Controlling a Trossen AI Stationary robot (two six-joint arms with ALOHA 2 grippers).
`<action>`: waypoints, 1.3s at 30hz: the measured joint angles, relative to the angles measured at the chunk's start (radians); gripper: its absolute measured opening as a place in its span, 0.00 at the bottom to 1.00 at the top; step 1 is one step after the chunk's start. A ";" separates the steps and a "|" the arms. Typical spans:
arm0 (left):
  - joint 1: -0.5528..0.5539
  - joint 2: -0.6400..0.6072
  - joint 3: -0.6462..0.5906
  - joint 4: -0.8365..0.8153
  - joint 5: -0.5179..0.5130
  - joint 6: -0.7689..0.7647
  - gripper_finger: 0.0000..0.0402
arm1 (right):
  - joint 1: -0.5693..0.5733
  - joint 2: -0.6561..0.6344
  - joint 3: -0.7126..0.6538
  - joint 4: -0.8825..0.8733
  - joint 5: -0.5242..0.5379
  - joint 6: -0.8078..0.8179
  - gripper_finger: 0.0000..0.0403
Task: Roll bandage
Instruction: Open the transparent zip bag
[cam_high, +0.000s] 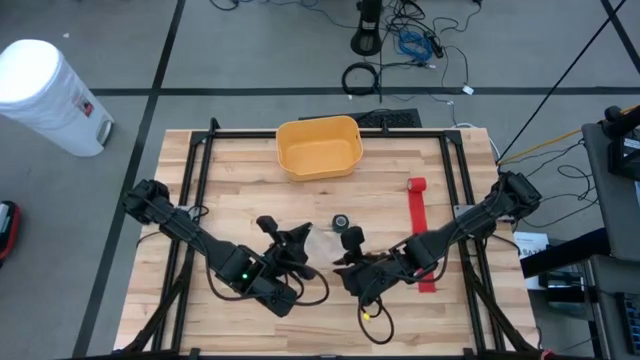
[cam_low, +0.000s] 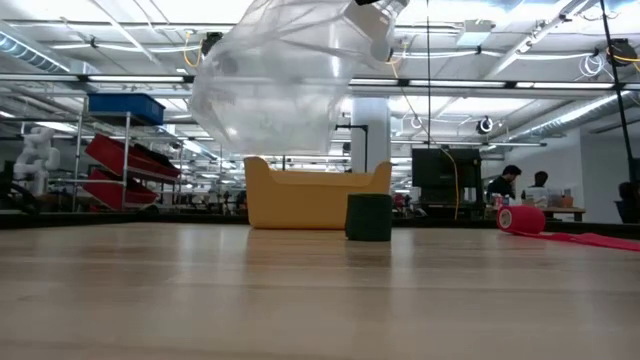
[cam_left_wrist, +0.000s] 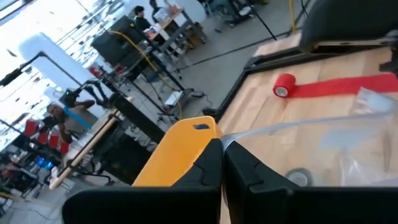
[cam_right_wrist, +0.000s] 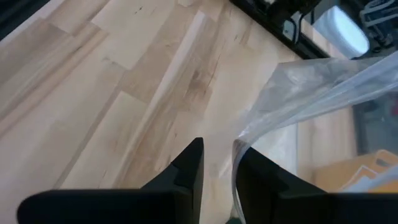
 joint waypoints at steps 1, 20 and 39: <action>-0.001 0.000 0.000 0.000 0.007 -0.012 0.00 | 0.002 0.000 0.000 0.008 0.010 -0.011 0.18; 0.039 -0.001 -0.107 -0.076 -0.074 -0.075 0.00 | 0.040 -0.022 0.000 0.051 0.066 -0.021 0.34; 0.040 -0.001 -0.108 -0.080 0.053 -0.064 0.00 | 0.076 -0.024 -0.001 0.154 0.217 -0.151 0.35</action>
